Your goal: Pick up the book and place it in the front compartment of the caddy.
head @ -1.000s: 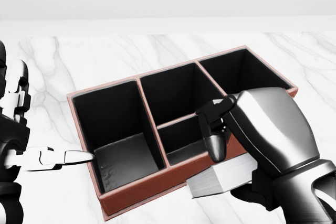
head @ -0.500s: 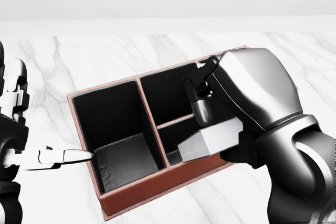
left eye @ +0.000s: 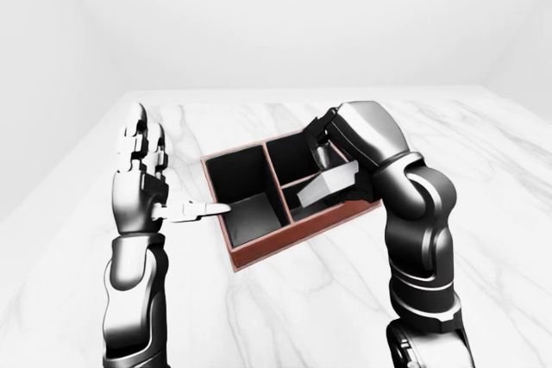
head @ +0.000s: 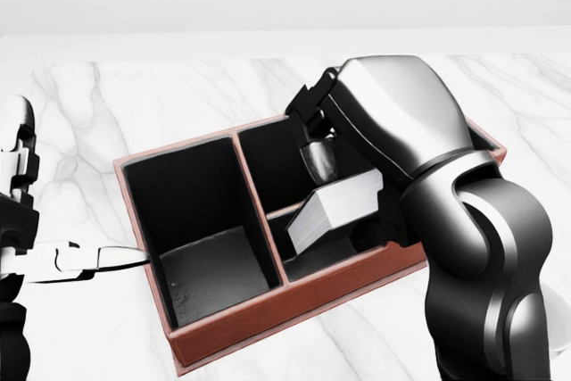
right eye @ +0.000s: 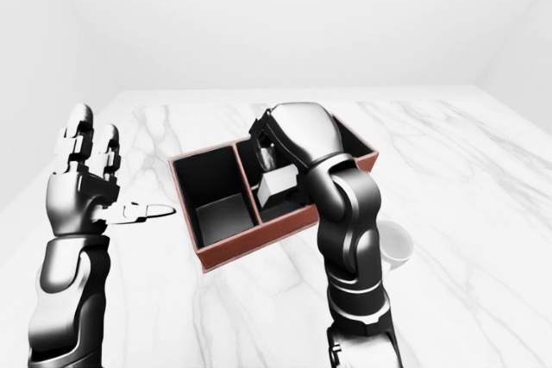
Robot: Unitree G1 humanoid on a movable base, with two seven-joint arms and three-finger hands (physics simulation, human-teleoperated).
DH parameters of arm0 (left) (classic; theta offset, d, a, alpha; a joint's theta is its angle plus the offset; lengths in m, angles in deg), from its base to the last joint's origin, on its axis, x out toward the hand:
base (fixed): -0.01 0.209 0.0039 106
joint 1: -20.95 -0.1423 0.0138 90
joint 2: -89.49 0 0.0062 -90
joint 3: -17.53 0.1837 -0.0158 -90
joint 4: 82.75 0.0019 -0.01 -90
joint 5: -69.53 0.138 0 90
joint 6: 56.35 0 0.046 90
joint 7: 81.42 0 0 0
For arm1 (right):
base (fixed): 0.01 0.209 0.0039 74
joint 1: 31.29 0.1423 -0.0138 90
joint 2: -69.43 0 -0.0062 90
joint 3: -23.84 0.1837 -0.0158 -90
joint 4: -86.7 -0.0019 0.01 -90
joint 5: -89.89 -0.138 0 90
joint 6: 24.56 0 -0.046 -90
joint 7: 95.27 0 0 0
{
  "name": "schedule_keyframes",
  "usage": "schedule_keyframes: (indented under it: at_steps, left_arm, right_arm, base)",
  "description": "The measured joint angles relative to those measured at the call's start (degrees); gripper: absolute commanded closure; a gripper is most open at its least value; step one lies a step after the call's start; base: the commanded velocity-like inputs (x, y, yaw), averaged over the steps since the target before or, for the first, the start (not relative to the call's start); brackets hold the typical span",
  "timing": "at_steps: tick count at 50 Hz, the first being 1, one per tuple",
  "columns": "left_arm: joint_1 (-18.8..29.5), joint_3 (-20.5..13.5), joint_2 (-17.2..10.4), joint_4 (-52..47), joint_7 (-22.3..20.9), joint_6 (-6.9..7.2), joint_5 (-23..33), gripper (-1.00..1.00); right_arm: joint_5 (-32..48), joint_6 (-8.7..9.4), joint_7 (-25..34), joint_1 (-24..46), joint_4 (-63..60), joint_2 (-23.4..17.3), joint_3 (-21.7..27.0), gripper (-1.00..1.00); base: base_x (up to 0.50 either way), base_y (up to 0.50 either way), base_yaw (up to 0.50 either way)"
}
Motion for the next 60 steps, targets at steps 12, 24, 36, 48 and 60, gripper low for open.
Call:
schedule_keyframes:
  at_steps: [12,24,36,48,60]
  left_arm:
    - [0.33,-0.37,-0.31,0.34,0.16,0.0,-0.34,-1.0]
    - [0.43,-0.39,-0.4,0.57,0.25,0.0,-0.48,-1.0]
    - [0.32,-0.18,-0.31,0.61,0.21,0.0,-0.37,-1.0]
    - [0.18,-0.07,-0.22,0.46,0.13,0.0,-0.3,-1.0]
    - [0.18,-0.1,-0.21,0.28,0.13,0.0,-0.34,-1.0]
  right_arm:
    - [0.52,0.0,-0.42,3.88,3.65,0.73,-0.66,1.0]
    - [0.12,0.0,-2.97,7.86,10.26,0.67,-0.7,1.0]
    - [-0.62,0.0,-6.39,11.8,17.79,0.48,-0.72,1.0]
    - [-1.19,0.0,-8.95,14.99,23.39,0.51,-0.87,1.0]
    - [-2.21,0.0,-12.13,17.93,29.44,0.63,-1.0,1.0]
  base:
    - [0.0,0.0,0.0]
    - [0.0,0.0,0.0]
    - [0.0,0.0,0.0]
    - [0.0,0.0,0.0]
    - [0.0,0.0,0.0]
